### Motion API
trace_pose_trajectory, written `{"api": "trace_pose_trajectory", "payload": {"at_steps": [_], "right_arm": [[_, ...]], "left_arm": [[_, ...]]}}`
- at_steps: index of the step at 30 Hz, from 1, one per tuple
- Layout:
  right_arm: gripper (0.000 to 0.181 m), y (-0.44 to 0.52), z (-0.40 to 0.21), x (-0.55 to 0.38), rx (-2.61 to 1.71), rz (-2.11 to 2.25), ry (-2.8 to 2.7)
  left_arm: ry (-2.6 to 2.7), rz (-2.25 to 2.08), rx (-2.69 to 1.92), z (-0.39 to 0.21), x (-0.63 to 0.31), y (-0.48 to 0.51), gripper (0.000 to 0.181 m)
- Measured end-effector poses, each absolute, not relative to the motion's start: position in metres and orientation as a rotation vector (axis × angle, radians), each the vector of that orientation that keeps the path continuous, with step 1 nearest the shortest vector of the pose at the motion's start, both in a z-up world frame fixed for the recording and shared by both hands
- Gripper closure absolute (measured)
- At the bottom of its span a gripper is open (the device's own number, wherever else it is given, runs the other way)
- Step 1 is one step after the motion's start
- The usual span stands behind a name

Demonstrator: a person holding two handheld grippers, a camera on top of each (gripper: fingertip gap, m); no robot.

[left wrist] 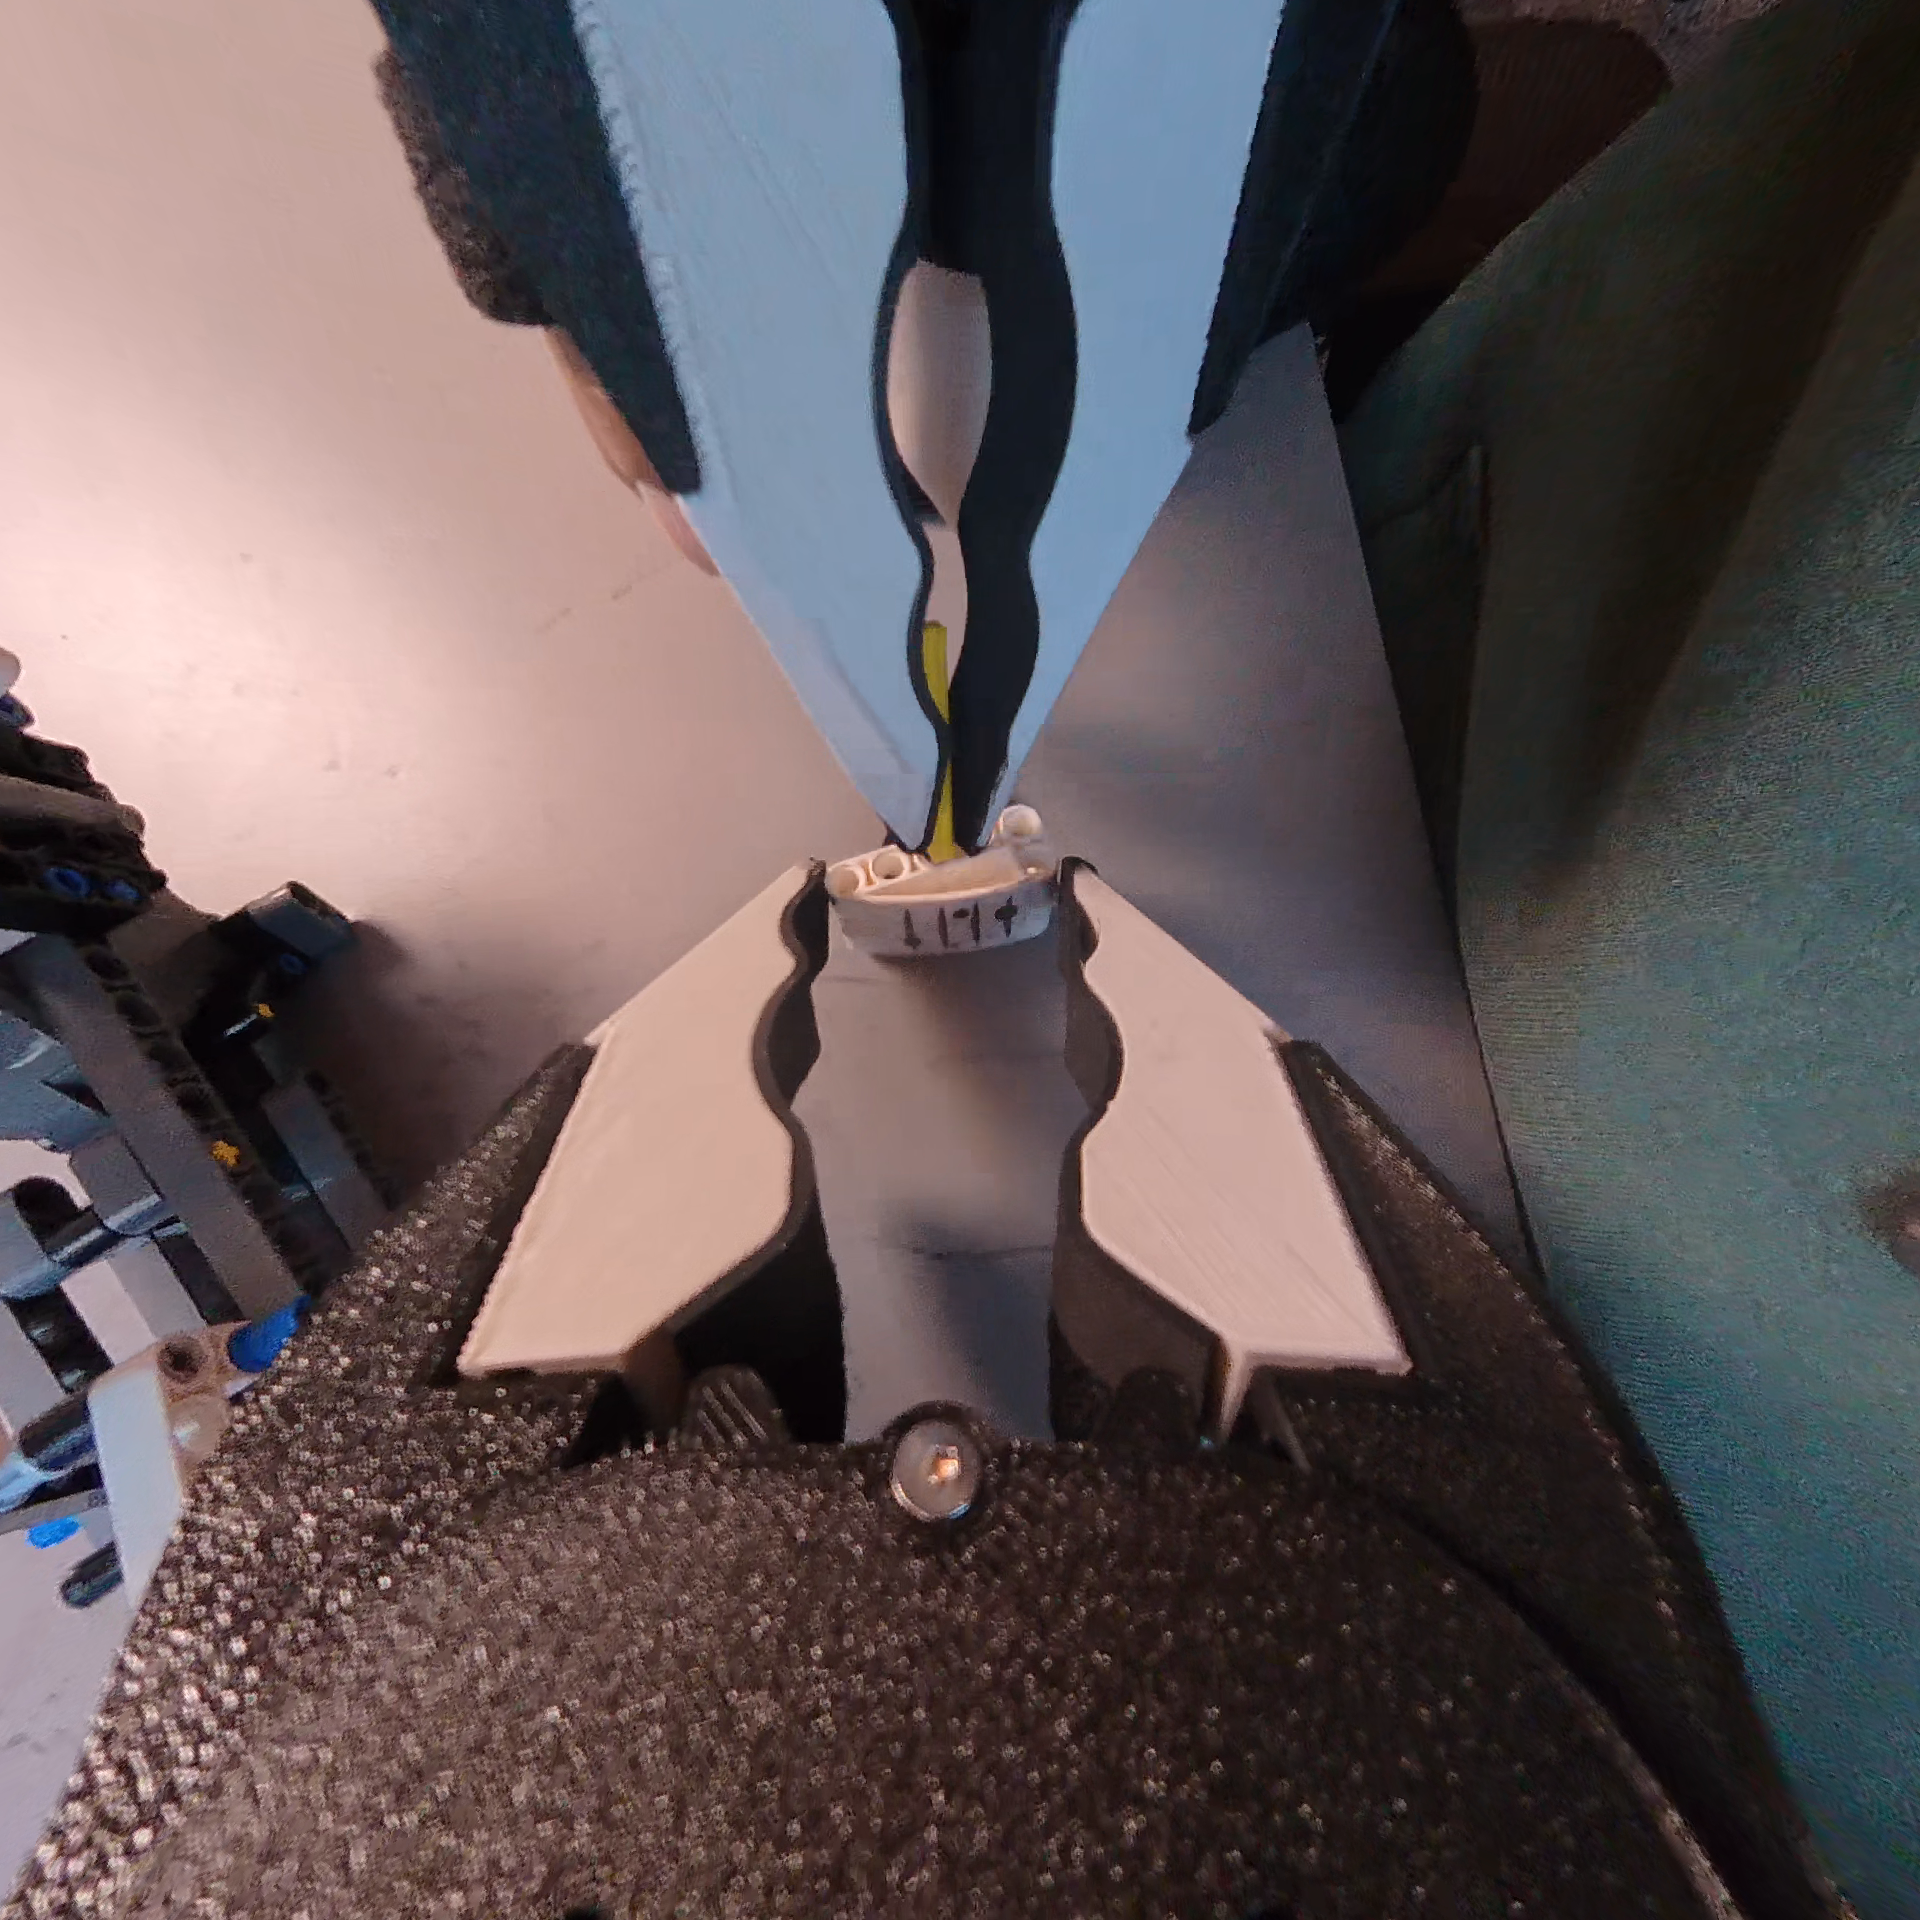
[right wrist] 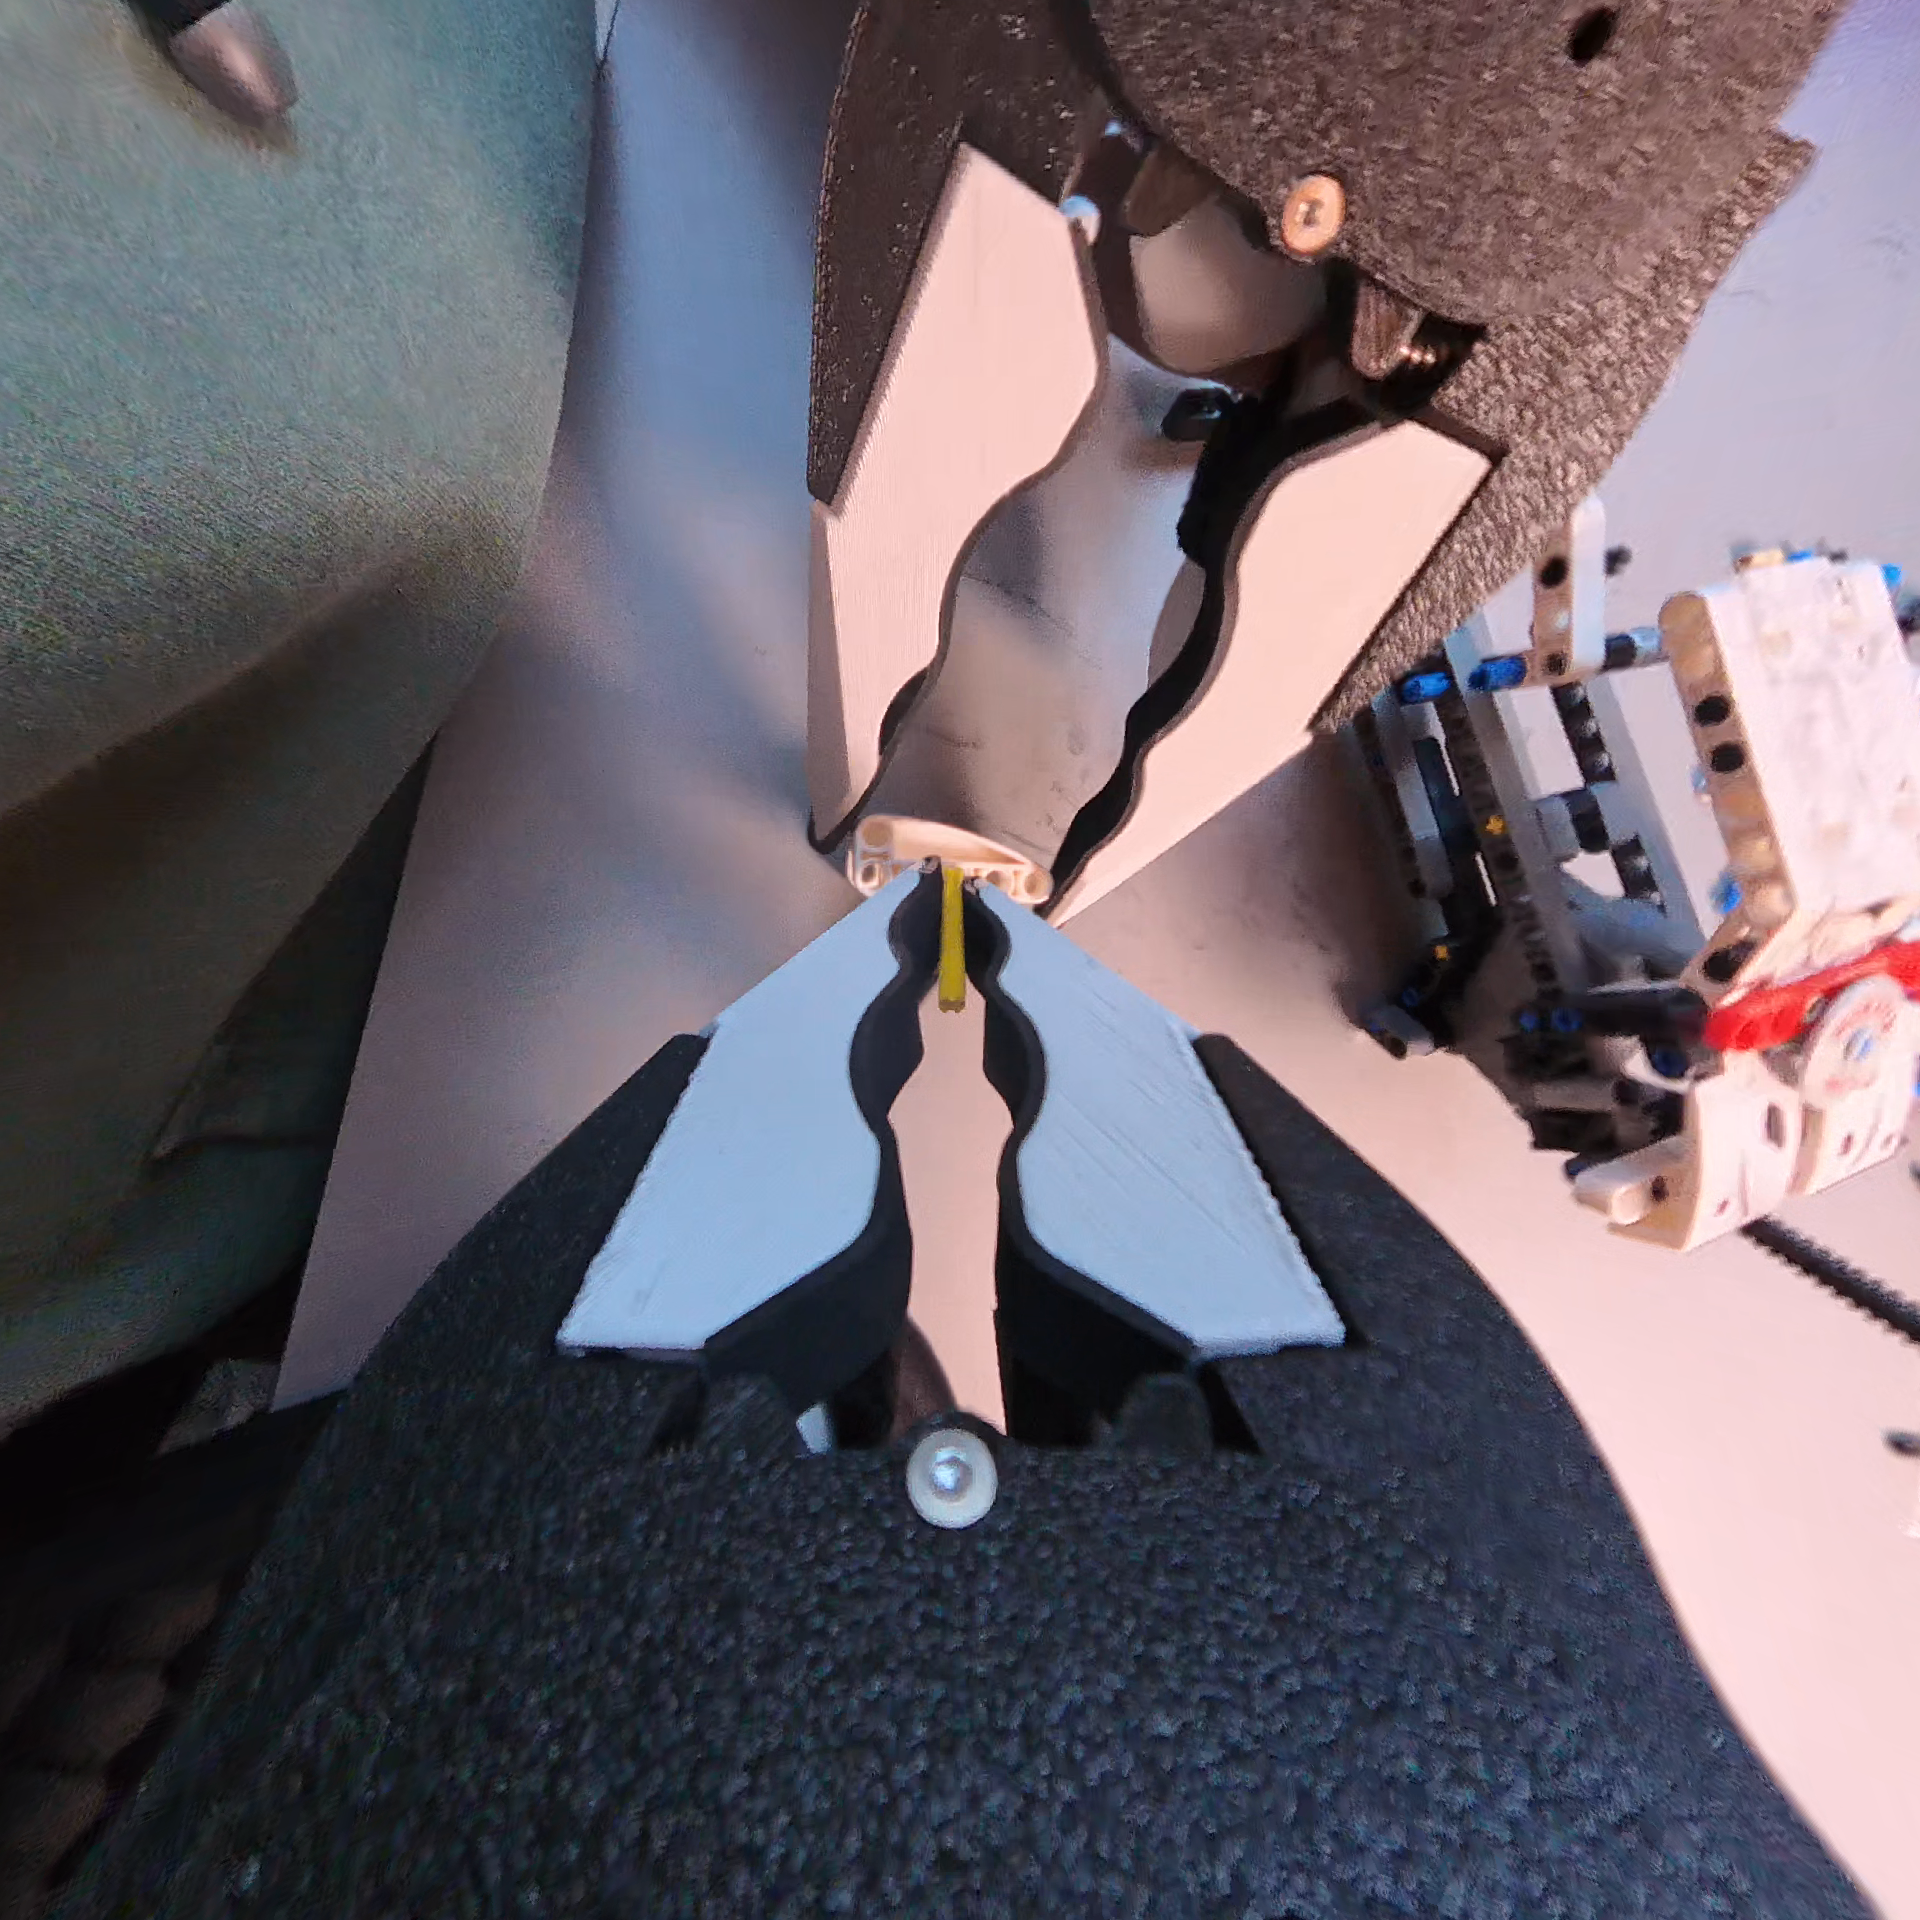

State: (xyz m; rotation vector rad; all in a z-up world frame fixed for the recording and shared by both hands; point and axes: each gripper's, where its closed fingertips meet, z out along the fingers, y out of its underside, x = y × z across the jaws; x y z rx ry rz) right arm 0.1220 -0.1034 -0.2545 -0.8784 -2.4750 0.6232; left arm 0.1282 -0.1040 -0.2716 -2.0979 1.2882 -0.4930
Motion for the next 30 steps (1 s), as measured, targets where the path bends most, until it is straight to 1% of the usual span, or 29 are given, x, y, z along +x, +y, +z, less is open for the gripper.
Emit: {"api": "trace_pose_trajectory", "payload": {"at_steps": [6,8,10,11,15,18,20,26,30], "right_arm": [[0.179,-0.092,-0.247,0.127,-0.985,0.701,-2.356],[0.179,-0.089,-0.246,0.128,-0.983,0.694,-2.344],[0.178,-0.088,-0.247,0.131,-0.986,0.689,-2.34],[0.178,-0.088,-0.248,0.132,-0.987,0.697,-2.336],[0.178,-0.089,-0.25,0.136,-0.996,0.713,-2.322],[0.178,-0.09,-0.249,0.137,-0.99,0.721,-2.307],[0.178,-0.091,-0.248,0.137,-0.984,0.723,-2.295],[0.178,-0.089,-0.239,0.13,-0.964,0.733,-2.206],[0.178,-0.084,-0.246,0.13,-0.966,0.685,-2.212]], "left_arm": [[1.251,-0.5,-2.106,-0.276,0.124,-0.103,0.14],[1.231,-0.518,-2.109,-0.277,0.125,-0.102,0.133],[1.206,-0.525,-2.111,-0.278,0.124,-0.099,0.121],[1.199,-0.529,-2.107,-0.277,0.124,-0.099,0.118],[1.19,-0.55,-2.088,-0.276,0.132,-0.096,0.113],[1.208,-0.529,-2.088,-0.282,0.135,-0.093,0.116],[1.209,-0.517,-2.075,-0.28,0.135,-0.091,0.139],[1.174,-0.555,-2.003,-0.261,0.135,-0.09,0.139],[1.084,-0.688,-1.949,-0.241,0.136,-0.092,0.139]]}}
